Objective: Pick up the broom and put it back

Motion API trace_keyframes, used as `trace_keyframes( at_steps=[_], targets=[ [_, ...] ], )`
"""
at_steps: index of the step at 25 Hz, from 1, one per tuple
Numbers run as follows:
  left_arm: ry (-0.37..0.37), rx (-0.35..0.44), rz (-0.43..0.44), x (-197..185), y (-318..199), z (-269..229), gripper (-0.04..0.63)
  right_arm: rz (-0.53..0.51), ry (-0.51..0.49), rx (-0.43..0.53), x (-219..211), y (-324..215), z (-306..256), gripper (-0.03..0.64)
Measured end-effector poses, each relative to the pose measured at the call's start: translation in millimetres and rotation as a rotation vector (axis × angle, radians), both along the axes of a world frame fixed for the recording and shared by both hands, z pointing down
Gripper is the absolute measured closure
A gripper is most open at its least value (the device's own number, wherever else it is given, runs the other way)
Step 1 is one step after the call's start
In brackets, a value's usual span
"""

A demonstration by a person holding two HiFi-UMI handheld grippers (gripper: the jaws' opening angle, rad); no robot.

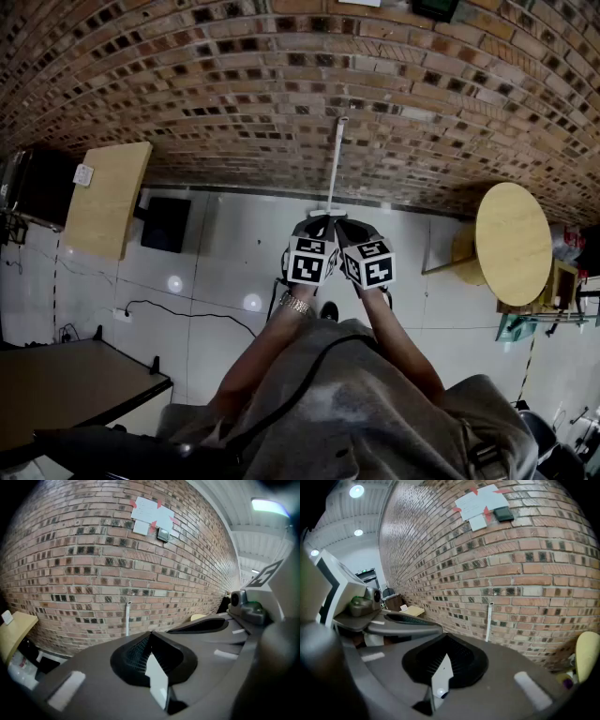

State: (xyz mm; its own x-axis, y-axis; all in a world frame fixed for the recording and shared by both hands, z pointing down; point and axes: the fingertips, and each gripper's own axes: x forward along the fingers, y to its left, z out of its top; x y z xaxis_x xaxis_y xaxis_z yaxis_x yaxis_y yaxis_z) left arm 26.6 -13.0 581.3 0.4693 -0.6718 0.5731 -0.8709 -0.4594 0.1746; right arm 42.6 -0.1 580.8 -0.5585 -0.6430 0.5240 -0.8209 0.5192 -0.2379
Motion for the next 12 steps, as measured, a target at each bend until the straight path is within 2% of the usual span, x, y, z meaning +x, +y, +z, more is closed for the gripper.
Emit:
trace_keyframes(
  at_steps=[5,12],
  targets=[
    [0.029,-0.016,0.002,-2.7,-53.9,11.2,0.595,0.020,0.031,-0.039,2.0,-53.9,21.4,0.616],
    [0.052,0.031,0.044,-21.2,-173.0,-11.7,0.594,0.087,0.036,-0.051,-3.1,-172.1,22.4,0.595]
  ],
)
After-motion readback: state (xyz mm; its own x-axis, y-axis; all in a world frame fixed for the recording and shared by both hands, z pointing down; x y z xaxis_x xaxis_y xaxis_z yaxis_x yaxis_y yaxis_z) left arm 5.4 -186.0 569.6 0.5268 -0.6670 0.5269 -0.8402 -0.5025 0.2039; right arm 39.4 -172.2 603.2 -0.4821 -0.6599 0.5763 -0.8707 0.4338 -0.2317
